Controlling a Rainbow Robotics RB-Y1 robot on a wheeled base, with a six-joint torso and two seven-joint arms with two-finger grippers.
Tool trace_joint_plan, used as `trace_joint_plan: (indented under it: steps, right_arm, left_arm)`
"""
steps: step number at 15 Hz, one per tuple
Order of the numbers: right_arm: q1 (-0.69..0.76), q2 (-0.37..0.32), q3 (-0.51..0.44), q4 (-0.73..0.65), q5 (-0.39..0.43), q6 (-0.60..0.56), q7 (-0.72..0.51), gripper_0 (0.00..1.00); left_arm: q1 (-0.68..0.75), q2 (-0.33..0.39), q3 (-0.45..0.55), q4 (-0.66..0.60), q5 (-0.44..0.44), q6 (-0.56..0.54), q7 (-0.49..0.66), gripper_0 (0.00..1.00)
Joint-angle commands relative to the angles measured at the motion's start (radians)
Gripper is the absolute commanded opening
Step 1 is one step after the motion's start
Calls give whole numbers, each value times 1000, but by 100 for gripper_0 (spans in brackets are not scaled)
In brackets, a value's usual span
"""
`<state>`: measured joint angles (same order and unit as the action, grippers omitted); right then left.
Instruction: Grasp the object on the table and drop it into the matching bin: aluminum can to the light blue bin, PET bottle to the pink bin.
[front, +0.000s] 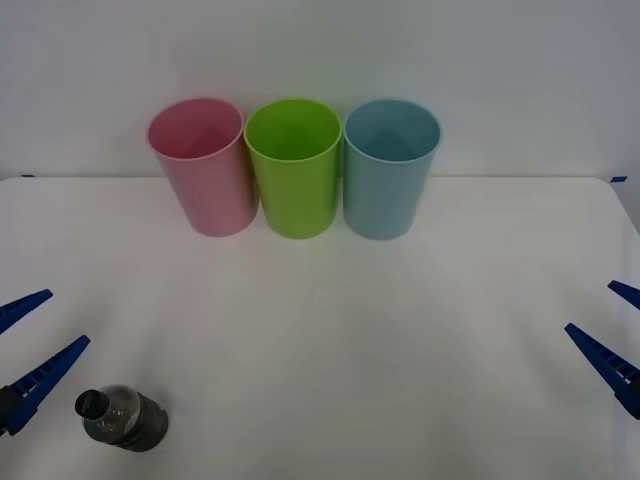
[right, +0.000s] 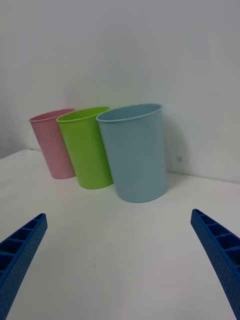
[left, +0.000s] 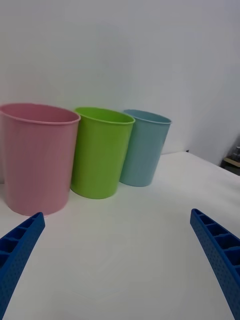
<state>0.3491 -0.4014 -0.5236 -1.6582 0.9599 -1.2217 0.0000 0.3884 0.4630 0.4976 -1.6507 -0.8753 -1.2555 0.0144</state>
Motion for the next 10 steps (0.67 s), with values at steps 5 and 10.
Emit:
trace_joint_plan:
  steps: [5, 10]
  right_arm:
    - [0, 0, 0, 0, 0, 0, 0, 100]
    - [0, 0, 0, 0, 0, 0, 0, 100]
  left_arm:
    - [109, 157, 39, 37, 44, -48, -47, 100]
    - [150, 272, 39, 101, 50, -91, -136, 100]
